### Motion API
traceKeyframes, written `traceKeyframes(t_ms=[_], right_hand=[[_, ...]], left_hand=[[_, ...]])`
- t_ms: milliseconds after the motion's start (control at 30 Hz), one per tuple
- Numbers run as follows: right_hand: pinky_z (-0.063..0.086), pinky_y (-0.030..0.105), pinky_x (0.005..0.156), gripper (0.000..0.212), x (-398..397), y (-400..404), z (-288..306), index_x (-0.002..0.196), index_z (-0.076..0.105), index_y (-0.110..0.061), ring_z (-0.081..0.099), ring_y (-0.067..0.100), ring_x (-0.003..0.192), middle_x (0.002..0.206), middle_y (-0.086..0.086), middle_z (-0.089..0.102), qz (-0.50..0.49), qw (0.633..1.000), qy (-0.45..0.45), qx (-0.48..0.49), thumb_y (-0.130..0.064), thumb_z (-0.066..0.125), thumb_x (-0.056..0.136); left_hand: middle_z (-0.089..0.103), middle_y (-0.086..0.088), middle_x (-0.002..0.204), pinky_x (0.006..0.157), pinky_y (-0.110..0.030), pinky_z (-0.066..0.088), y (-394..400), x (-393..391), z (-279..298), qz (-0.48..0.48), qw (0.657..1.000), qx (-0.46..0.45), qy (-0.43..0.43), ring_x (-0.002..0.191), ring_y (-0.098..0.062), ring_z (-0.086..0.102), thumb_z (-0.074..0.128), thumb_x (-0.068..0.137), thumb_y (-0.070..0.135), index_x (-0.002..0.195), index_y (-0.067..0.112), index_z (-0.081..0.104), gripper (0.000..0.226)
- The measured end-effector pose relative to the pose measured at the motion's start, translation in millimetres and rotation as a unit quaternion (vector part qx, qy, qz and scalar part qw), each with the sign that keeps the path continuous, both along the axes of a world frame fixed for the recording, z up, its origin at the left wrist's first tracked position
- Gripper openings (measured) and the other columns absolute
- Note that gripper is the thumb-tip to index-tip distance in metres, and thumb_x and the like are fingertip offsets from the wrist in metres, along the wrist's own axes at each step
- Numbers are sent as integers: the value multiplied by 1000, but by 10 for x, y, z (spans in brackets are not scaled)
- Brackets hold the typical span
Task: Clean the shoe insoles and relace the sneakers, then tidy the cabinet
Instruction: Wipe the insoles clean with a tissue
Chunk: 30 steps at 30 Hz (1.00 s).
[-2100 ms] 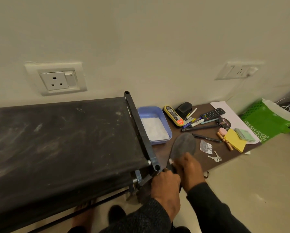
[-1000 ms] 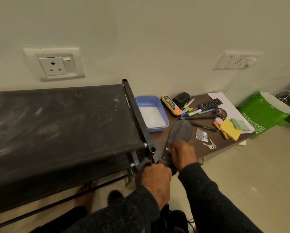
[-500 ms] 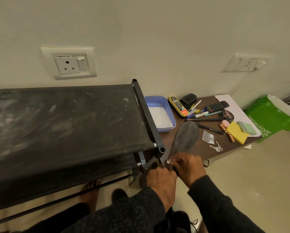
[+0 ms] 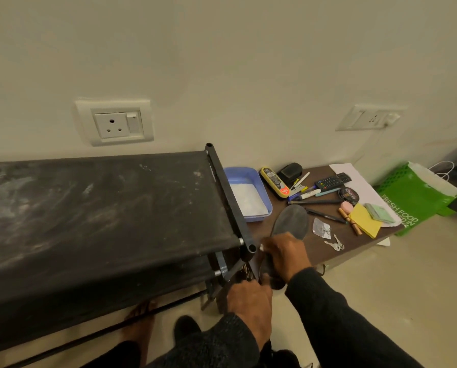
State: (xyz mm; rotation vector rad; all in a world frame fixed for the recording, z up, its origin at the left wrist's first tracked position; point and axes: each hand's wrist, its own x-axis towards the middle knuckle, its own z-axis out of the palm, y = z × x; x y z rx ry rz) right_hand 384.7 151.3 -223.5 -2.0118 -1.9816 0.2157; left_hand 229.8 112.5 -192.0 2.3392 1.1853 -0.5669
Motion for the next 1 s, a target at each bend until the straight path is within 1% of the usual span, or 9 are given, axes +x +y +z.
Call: traceKeyframes(t_ms=[67,133,267,400,500,600,733,833,1000], right_hand=[[53,41,92,17,142,298,-1,102,75,-17,64,21,96,102,5,72,-69,997,27,18,-7,65,92],[52,45,96,16,199,440,-13,103,74,-18,65,21,98,103,4,73,-137,987,76,30,-9,66,92],[47,20,91,22,-7,-21,-73,112,71,-21,62,10,100,108,-4,67,-130,986,107,15,-13,68,91],[45,15,83,25,139,-230,-91,111,71,-23,57,3,90,105,-5,67,-35,997,60,17,-11,70,90],[48,30,94,22,452,227,-66,112,71,-19,58,14,99,112,3,67,-116,991,60,16,-9,60,95],[45,30,97,23,562,414,0,112,70,-18,63,19,106,112,4,68,-176,981,83,11,-7,61,95],[52,23,86,21,260,-140,9,104,72,-21,64,7,92,102,-5,69,-107,992,67,5,-6,66,91],[53,16,73,22,105,-624,55,97,74,-27,63,2,82,92,-15,70,-41,997,57,-10,-8,71,87],[46,6,68,22,291,-621,172,108,72,-25,65,-5,83,92,-19,68,-209,953,214,42,-14,73,89]], left_hand=[[54,-18,133,92,-47,49,65,2,13,-5,1000,-2,-3,118,-34,56,60,100,32,158,20,16,74],[53,-18,133,87,-45,47,119,44,40,-7,999,23,-24,117,-35,55,57,101,31,151,15,34,57],[34,-19,147,97,-48,46,168,184,84,-11,994,81,-72,130,-40,39,53,100,19,132,12,60,33],[38,-20,143,95,-49,46,130,230,54,-38,992,100,-62,127,-40,40,49,103,15,133,8,59,33],[36,-22,140,94,-53,44,78,183,-10,-34,990,123,-57,125,-45,37,50,101,12,133,3,58,34],[36,-21,140,97,-51,44,98,145,0,-25,988,128,-81,126,-43,36,53,98,10,131,4,58,35],[45,-19,132,89,-45,51,102,198,43,-10,987,118,-107,116,-36,49,56,96,3,126,7,61,31],[44,-16,132,90,-43,52,64,177,28,7,984,124,-127,115,-34,52,62,86,-7,128,10,60,45],[41,-13,136,91,-42,55,82,129,-2,33,978,135,-158,108,-32,57,63,78,-12,123,10,63,50]])
